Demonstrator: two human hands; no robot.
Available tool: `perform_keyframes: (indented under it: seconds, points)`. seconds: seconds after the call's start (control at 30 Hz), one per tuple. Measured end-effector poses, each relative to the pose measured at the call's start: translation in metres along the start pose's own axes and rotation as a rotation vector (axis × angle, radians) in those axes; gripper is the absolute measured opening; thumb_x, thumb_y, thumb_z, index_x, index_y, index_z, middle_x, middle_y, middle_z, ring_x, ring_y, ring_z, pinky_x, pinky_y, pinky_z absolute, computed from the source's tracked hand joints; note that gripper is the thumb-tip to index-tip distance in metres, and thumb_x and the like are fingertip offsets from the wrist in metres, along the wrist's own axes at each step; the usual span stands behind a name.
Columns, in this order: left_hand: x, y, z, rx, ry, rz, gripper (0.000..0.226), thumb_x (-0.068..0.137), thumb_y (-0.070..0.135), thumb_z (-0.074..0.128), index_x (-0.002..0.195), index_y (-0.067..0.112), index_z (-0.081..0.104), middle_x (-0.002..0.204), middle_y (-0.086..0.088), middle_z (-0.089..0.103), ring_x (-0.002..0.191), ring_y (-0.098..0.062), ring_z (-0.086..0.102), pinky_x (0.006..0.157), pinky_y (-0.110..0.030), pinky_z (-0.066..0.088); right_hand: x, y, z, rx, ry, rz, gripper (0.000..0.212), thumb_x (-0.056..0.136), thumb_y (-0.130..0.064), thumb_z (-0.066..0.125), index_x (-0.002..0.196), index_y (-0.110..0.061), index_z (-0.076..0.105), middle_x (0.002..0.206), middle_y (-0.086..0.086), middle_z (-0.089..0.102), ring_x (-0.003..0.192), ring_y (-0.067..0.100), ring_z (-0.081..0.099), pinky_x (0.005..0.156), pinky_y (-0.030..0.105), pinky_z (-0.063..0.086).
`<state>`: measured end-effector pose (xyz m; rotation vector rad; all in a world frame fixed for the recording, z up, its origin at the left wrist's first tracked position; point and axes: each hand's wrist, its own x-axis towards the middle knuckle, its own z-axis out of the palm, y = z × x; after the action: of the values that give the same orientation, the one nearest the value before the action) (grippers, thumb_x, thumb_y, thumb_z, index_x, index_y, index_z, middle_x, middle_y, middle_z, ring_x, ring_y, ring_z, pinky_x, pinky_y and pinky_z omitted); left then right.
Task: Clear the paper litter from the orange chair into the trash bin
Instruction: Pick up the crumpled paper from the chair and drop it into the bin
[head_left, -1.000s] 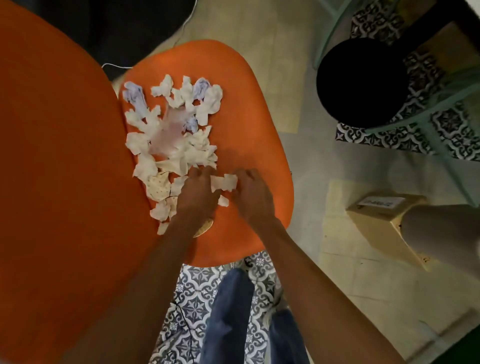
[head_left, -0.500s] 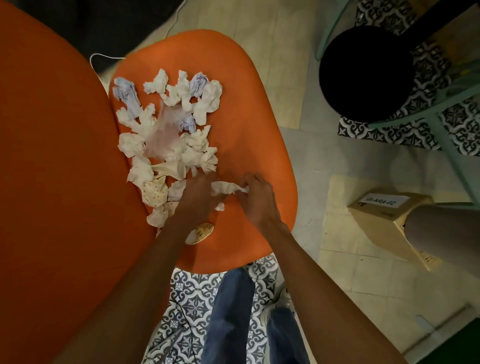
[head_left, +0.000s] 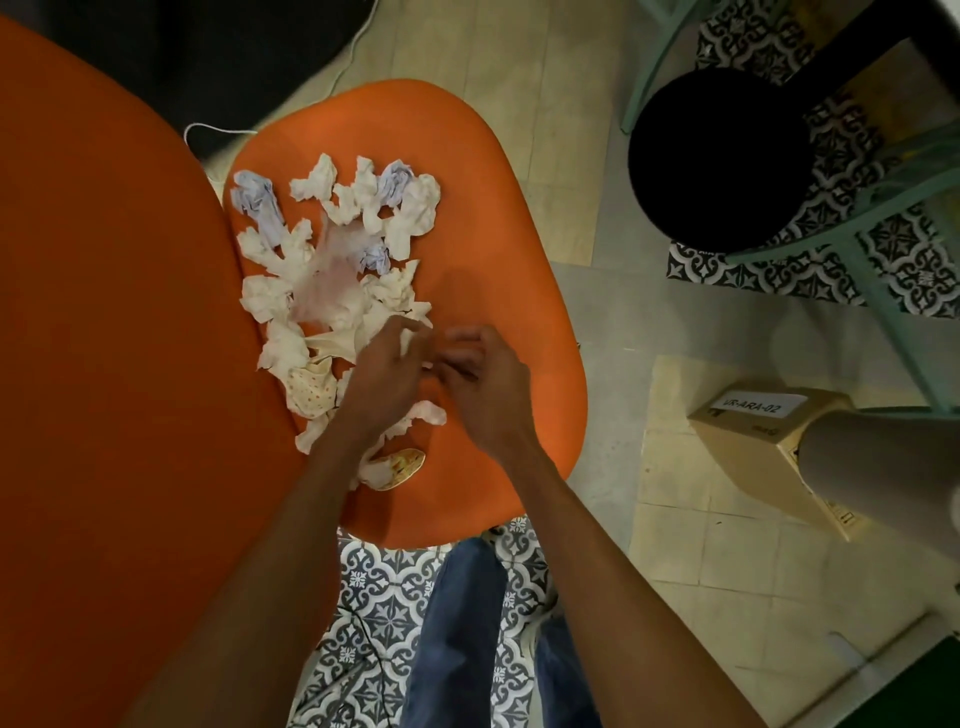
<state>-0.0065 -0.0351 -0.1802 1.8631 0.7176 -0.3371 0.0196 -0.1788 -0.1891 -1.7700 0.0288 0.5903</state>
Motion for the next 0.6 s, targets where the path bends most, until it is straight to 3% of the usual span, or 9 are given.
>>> perform_keyframes:
  seconds: [0.1,0.17,0.27,0.37,0.4,0.47,0.5,0.6]
  points:
    - [0.000,-0.013,-0.017,0.067,0.144,-0.055,0.021,0.113,0.023,0.042,0.117,0.021,0.062,0.108,-0.006,0.069,0.078,-0.011,0.064,0.067,-0.027,0.054,0.002,0.007,0.007,-0.125,-0.022,0.015,0.021,0.100,-0.009,0.071,0.117,-0.016,0.061,0.105,-0.002,0.078,0.092,0.003,0.074,0.078,0.021,0.059]
    - [-0.003,-0.018,-0.028,0.108,0.211,-0.099,0.024,0.114,0.022,0.039,0.123,0.017,0.061,0.113,0.003,0.062,0.080,0.002,0.056,0.066,-0.012,0.046,0.002,0.019,0.013,-0.374,-0.093,-0.032,0.027,0.100,-0.013,0.067,0.126,-0.021,0.062,0.117,-0.001,0.073,0.104,0.014,0.069,0.086,0.036,0.059]
    - [-0.005,-0.028,-0.039,0.088,0.253,-0.130,0.029,0.114,0.028,0.040,0.127,0.010,0.058,0.131,-0.003,0.063,0.109,-0.011,0.058,0.087,-0.027,0.046,0.000,0.041,0.031,-0.697,-0.309,-0.080,0.048,0.099,-0.025,0.071,0.145,-0.028,0.056,0.141,0.003,0.055,0.127,0.027,0.055,0.097,0.043,0.054]
    - [-0.012,-0.028,-0.046,0.043,0.258,-0.133,0.055,0.110,0.052,0.037,0.136,0.008,0.056,0.132,-0.013,0.067,0.122,-0.030,0.063,0.098,-0.048,0.054,-0.002,0.062,0.052,-0.951,-0.429,-0.148,0.056,0.095,-0.036,0.075,0.147,-0.035,0.056,0.146,0.008,0.044,0.132,0.037,0.051,0.099,0.049,0.056]
    - [-0.014,-0.030,-0.046,0.030,0.267,-0.132,0.062,0.108,0.058,0.036,0.134,0.006,0.058,0.126,-0.016,0.069,0.118,-0.036,0.065,0.097,-0.053,0.055,-0.002,0.067,0.057,-1.014,-0.418,-0.195,0.054,0.093,-0.035,0.075,0.145,-0.037,0.058,0.144,0.008,0.042,0.131,0.038,0.049,0.098,0.051,0.057]
    - [-0.017,-0.036,-0.044,0.020,0.283,-0.105,0.063,0.108,0.059,0.035,0.111,0.003,0.065,0.106,-0.021,0.071,0.101,-0.042,0.067,0.083,-0.053,0.054,-0.001,0.074,0.061,-1.053,-0.390,-0.238,0.040,0.095,-0.024,0.070,0.133,-0.033,0.069,0.137,0.008,0.042,0.127,0.036,0.048,0.093,0.049,0.059]
    - [-0.019,-0.036,-0.043,0.019,0.288,-0.103,0.060,0.108,0.059,0.036,0.098,0.006,0.064,0.095,-0.021,0.069,0.091,-0.042,0.066,0.075,-0.050,0.052,0.000,0.073,0.060,-1.041,-0.409,-0.245,0.034,0.096,-0.018,0.067,0.128,-0.029,0.072,0.133,0.008,0.044,0.124,0.035,0.050,0.091,0.048,0.059]
    - [-0.023,-0.039,-0.042,-0.012,0.299,-0.137,0.070,0.107,0.062,0.036,0.086,0.001,0.063,0.078,-0.022,0.063,0.073,-0.036,0.063,0.068,-0.051,0.050,0.006,0.076,0.055,-0.955,-0.413,-0.224,0.032,0.095,-0.010,0.068,0.124,-0.023,0.073,0.127,0.009,0.053,0.114,0.035,0.058,0.086,0.046,0.057]
